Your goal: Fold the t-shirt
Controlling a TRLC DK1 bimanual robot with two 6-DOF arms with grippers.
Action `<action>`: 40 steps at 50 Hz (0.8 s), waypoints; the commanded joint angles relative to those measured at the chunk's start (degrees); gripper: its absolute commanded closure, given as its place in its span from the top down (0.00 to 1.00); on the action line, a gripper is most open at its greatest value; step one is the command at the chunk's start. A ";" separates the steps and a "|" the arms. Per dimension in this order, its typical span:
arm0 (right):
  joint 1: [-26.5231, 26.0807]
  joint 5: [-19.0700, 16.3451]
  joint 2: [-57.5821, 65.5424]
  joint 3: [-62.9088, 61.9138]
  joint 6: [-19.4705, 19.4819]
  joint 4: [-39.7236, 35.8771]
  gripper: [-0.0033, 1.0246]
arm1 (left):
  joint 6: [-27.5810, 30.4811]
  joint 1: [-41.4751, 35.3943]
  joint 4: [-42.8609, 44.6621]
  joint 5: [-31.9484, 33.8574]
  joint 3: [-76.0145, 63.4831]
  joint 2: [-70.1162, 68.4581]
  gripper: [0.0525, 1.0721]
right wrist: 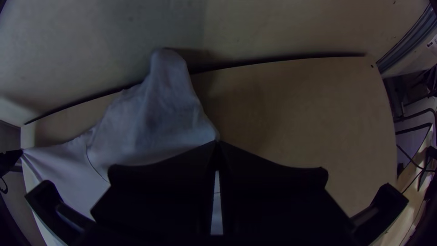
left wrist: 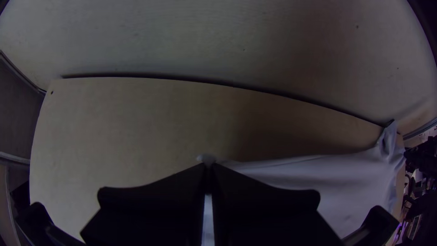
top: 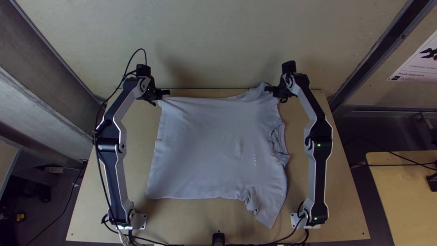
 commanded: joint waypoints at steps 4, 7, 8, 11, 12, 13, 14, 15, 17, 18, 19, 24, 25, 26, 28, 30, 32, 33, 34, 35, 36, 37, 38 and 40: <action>0.01 0.70 -4.93 -2.10 -1.95 -5.59 0.03 | 1.06 1.26 -0.14 -0.12 -5.74 -6.30 0.02; 0.27 0.70 -6.07 -3.06 -2.04 -7.17 0.03 | 1.06 1.34 0.13 -0.04 -7.67 -7.97 0.02; 0.27 0.70 -6.68 -3.68 -2.13 -7.35 0.03 | 1.06 1.34 0.30 0.23 -8.29 -8.50 0.02; 0.53 0.70 -8.53 -5.79 -2.39 -7.52 0.03 | 1.06 1.34 0.74 0.58 -10.22 -10.43 0.02; 0.62 0.70 -9.32 -6.58 -2.57 -7.52 0.03 | 0.97 1.34 0.83 0.67 -10.93 -11.05 0.02; 0.62 0.70 -9.94 -7.37 -2.66 -7.61 0.03 | 1.06 1.34 1.00 0.67 -11.72 -11.66 0.02; 0.71 0.70 -10.64 -8.25 -2.66 -7.70 0.03 | 0.97 1.34 1.27 0.67 -12.60 -12.36 0.02; 0.89 0.70 -11.25 -9.13 -2.66 -7.87 0.03 | 1.06 1.34 1.62 0.67 -13.48 -12.98 0.02; 1.15 0.70 -12.66 -11.15 -2.66 -8.05 0.03 | 1.32 1.26 1.97 0.75 -14.97 -14.12 0.02; 1.24 0.70 -13.36 -12.29 -2.66 -8.05 0.03 | 1.41 1.26 2.06 0.75 -15.76 -14.65 0.02; 1.32 0.79 -14.24 -13.43 -2.74 -8.05 0.03 | 1.50 1.17 2.24 0.84 -16.55 -15.26 0.02; 1.76 0.79 -18.02 -18.97 -2.66 -8.05 0.03 | 1.59 1.17 3.47 0.93 -20.86 -17.99 0.02; 1.76 0.79 -18.72 -20.11 -2.66 -7.96 0.03 | 1.59 1.17 3.64 0.93 -21.82 -18.69 0.02; 1.94 0.79 -19.52 -21.08 -2.66 -7.96 0.03 | 1.59 1.17 3.82 0.93 -22.70 -19.22 0.02; 2.03 0.88 -21.19 -23.45 -2.66 -7.70 0.03 | 1.59 1.17 4.26 1.02 -24.55 -20.45 0.02; 2.20 0.88 -22.68 -25.83 -2.66 -7.35 0.03 | 1.59 0.99 5.05 1.02 -26.75 -21.94 0.02; 2.38 0.97 -24.17 -28.11 -2.66 -7.08 0.03 | 1.59 0.90 5.93 1.02 -28.86 -23.35 0.02; 2.47 0.97 -25.05 -29.26 -2.66 -6.91 0.03 | 1.59 0.82 6.28 1.02 -30.00 -24.05 0.02; 2.56 0.97 -25.76 -30.40 -2.66 -6.64 0.03 | 1.59 0.73 6.54 1.02 -31.05 -24.76 0.02; 2.64 1.05 -26.55 -31.54 -2.66 -6.47 0.03 | 1.59 0.64 6.81 1.02 -31.93 -25.37 0.02; 2.73 1.05 -27.34 -32.60 -2.66 -6.29 0.03 | 1.59 0.55 7.07 1.02 -32.90 -26.07 0.02; 2.82 1.14 -28.22 -33.65 -2.66 -5.85 0.03 | 1.59 0.55 7.33 1.02 -33.87 -26.78 0.02; 2.91 1.14 -28.92 -34.79 -2.66 -5.50 0.03 | 1.50 0.47 7.68 1.02 -34.83 -27.48 0.02; 3.08 1.14 -30.50 -36.81 -2.66 -5.06 0.03 | 1.50 0.38 8.12 1.02 -36.77 -28.80 0.02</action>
